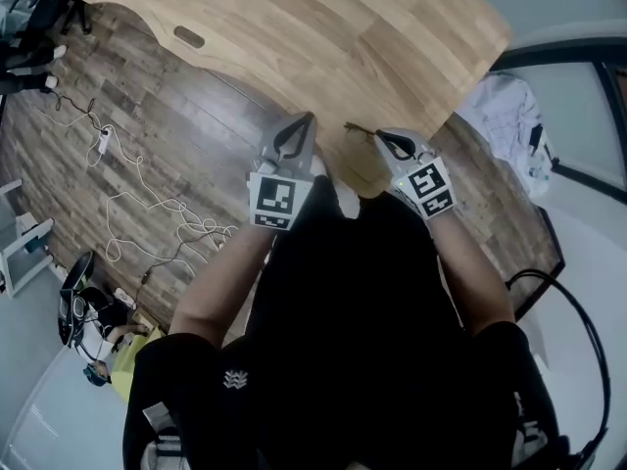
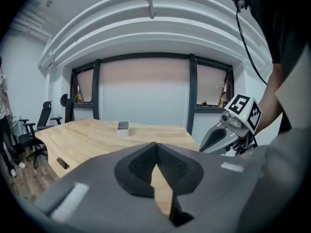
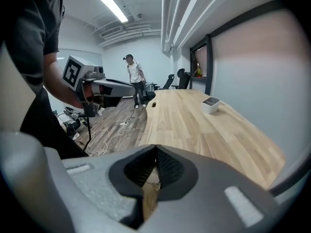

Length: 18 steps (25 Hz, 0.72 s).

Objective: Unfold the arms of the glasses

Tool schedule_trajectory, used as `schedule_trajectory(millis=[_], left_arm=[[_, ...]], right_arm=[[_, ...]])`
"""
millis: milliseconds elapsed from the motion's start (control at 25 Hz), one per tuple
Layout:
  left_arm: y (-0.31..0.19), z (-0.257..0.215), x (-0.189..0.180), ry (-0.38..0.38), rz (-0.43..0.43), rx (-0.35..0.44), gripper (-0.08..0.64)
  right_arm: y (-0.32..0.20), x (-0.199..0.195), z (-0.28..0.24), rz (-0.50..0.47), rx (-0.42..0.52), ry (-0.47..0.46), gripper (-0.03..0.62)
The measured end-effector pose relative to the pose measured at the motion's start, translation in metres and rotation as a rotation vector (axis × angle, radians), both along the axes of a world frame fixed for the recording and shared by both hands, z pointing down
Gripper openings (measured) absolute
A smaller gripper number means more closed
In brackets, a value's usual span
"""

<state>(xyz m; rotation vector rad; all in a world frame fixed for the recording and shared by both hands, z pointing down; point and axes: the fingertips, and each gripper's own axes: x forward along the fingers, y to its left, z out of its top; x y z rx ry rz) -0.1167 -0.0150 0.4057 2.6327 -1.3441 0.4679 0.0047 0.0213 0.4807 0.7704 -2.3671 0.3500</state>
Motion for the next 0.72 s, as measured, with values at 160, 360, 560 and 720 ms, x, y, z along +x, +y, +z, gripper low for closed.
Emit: schedule_trajectory(millis=[160, 360, 560, 720], left_arm=[[0.000, 0.005, 0.002, -0.017, -0.029, 0.003, 0.006], [0.005, 0.035, 0.001, -0.031, -0.104, -0.072, 0.006], [0.012, 0.049, 0.001, -0.053, -0.134, -0.107, 0.006], [0.011, 0.056, -0.002, -0.061, -0.164, -0.120, 0.006]], right_arm=[[-0.004, -0.007, 0.026, -0.098, -0.044, 0.052, 0.002], [-0.004, -0.007, 0.069, -0.193, -0.094, 0.115, 0.021], [-0.002, -0.014, 0.093, -0.273, -0.095, 0.167, 0.023], [-0.003, -0.020, 0.113, -0.333, -0.083, 0.238, 0.028]])
